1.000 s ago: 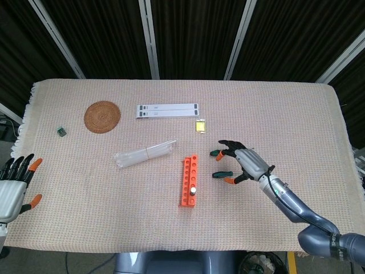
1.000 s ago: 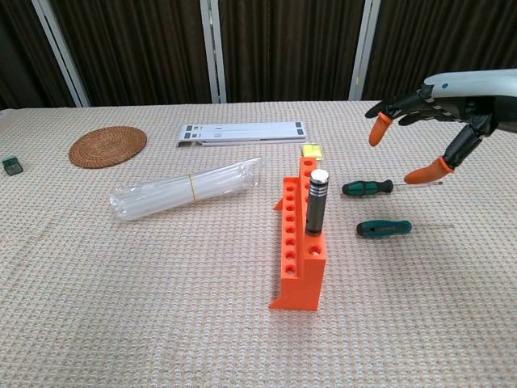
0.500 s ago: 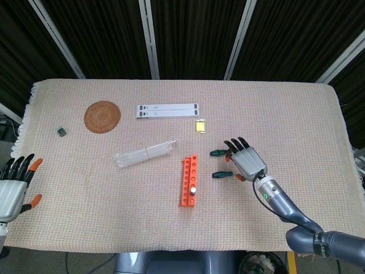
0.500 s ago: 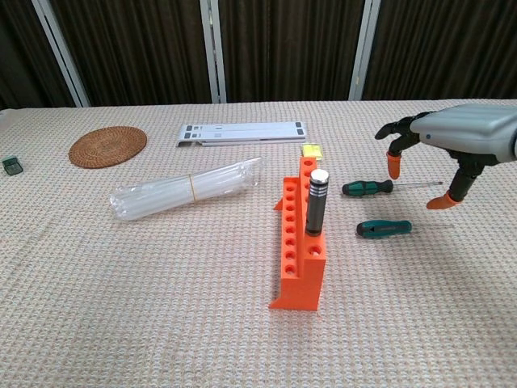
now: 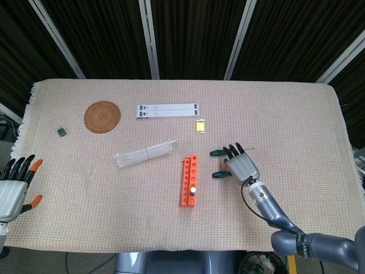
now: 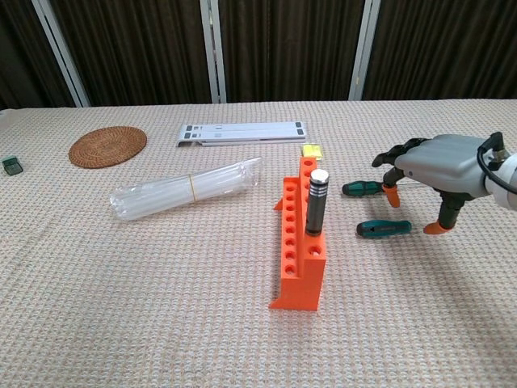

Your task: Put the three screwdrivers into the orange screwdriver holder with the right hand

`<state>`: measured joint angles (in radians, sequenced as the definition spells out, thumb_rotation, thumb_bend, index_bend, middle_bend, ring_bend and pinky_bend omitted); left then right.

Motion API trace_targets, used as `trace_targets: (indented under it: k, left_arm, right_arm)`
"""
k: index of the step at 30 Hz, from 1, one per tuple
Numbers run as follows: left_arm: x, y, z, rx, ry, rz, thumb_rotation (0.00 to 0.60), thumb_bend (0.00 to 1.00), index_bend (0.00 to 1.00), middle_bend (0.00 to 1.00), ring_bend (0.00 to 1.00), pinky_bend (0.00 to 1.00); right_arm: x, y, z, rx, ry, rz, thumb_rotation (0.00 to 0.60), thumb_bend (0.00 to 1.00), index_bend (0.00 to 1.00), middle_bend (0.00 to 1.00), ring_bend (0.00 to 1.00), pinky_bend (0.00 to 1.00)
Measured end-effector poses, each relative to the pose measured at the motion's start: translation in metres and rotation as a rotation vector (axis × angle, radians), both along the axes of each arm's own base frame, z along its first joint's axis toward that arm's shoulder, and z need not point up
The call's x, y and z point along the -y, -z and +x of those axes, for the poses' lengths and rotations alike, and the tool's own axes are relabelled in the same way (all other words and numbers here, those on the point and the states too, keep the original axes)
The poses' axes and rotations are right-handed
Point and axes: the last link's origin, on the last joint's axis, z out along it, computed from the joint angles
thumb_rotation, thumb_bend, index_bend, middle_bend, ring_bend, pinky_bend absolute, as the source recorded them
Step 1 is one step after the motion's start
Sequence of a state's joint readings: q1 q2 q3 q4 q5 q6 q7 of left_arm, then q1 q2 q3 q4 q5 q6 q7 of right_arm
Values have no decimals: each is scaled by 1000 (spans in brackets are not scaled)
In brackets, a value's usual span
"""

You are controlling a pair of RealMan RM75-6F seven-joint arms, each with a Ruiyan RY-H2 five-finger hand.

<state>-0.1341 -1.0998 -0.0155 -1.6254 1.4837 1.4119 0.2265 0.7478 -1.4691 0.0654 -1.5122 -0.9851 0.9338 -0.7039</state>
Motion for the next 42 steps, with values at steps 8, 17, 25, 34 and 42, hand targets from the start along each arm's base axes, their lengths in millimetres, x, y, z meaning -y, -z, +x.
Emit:
trace_targets:
  k: [8,17,25,34,42]
  left_arm:
    - [0,0,-3,1,-5,1,600,234,93,0,0,0]
    - [0,0,-4,3,-8,0,600,234,92,0,0,0]
    - [0,0,-6,3,-12,3,600,234,92,0,0,0]
    - [-1,0,-4,5,-5,1,600,234,92,0,0,0]
    - [-1,-2,-5,1,-8,4,600,234,92,0,0,0]
  right_arm:
    - [1,13,4,16,26,28,600,162,428,53,0,0]
    - [1,19,9,18,27,39,600,161,446,60,0,0]
    - [-5,21,6,21,44,64,600,161,463,68,0,0]
    - [-13,23,10,16,20,73,600,169,477,74,0,0]
    - [-14,32,12,-6,10,62,600,180,477,74,0,0]
